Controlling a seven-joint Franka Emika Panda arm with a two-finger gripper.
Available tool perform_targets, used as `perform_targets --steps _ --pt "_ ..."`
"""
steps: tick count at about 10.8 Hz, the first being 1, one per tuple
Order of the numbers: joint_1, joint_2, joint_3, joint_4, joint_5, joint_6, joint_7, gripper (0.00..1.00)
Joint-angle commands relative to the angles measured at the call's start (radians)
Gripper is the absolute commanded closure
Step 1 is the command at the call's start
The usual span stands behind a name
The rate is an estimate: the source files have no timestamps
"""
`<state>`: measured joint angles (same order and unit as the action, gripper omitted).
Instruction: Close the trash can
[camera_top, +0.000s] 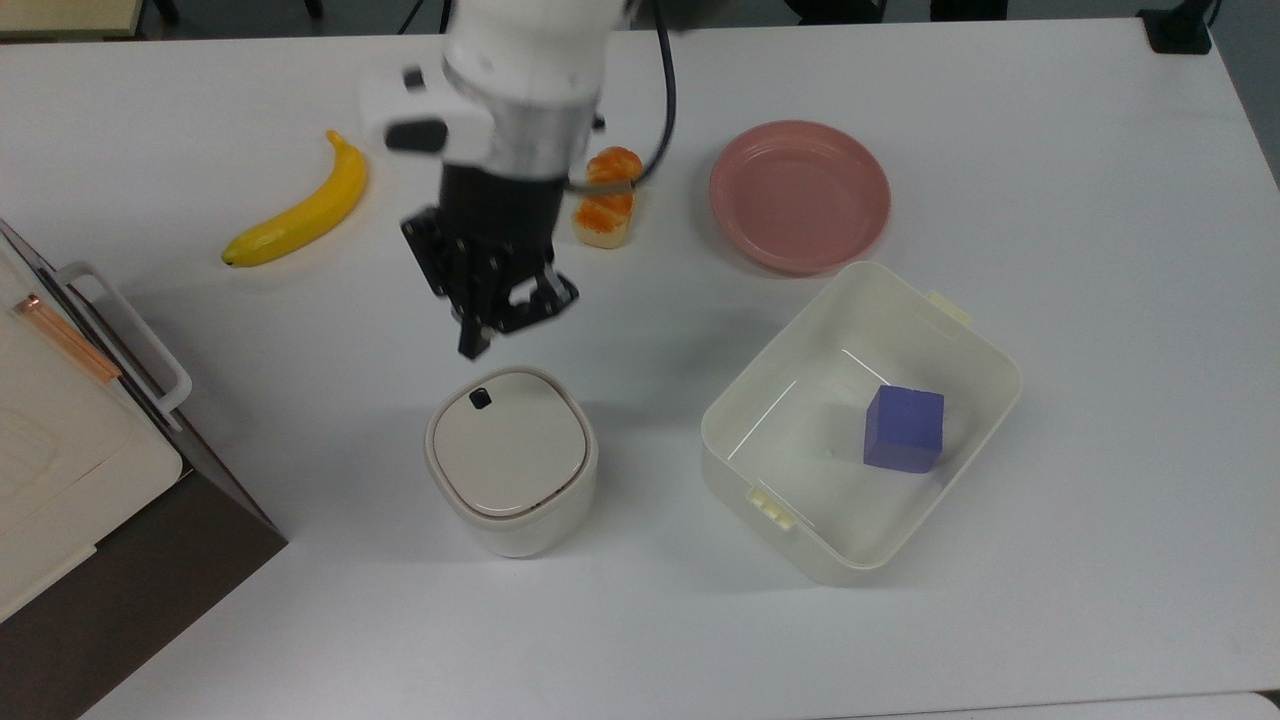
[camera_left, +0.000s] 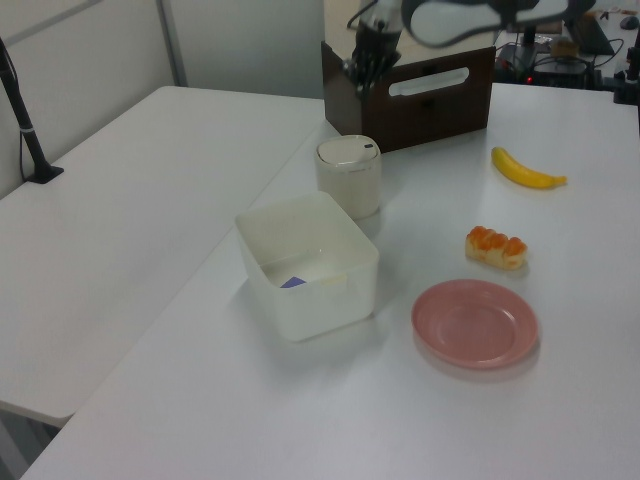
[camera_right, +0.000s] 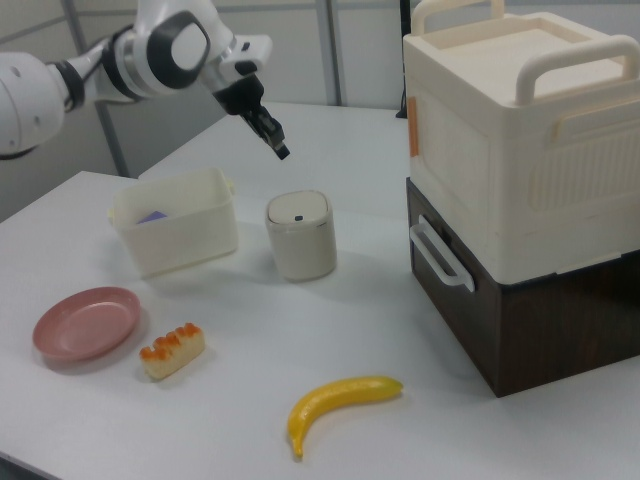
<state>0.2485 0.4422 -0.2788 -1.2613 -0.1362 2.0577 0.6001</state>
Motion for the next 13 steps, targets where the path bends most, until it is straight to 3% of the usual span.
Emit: perform_targets --steps 1,3,4,5,6,7,11,13 --pt "0.006 -0.112 -0.002 -0.093 0.087 -0.269 -0.377 1.0" --pt "-0.032 -0.236 -0.003 -0.198 0.162 -0.414 -0.595 0.99" --pt "-0.055 -0.335 -0.003 -0.283 0.185 -0.413 -0.608 0.88" --pt "-0.067 -0.4 -0.005 -0.329 0.19 -0.425 -0.606 0.7" --pt "-0.069 -0.42 -0.011 -0.337 0.188 -0.45 -0.602 0.25" --pt "-0.066 -0.436 -0.011 -0.339 0.179 -0.449 -0.602 0.0" --pt "-0.075 -0.5 -0.01 -0.399 0.17 -0.376 -0.603 0.0" --pt "-0.078 -0.52 -0.011 -0.389 0.167 -0.443 -0.589 0.0"
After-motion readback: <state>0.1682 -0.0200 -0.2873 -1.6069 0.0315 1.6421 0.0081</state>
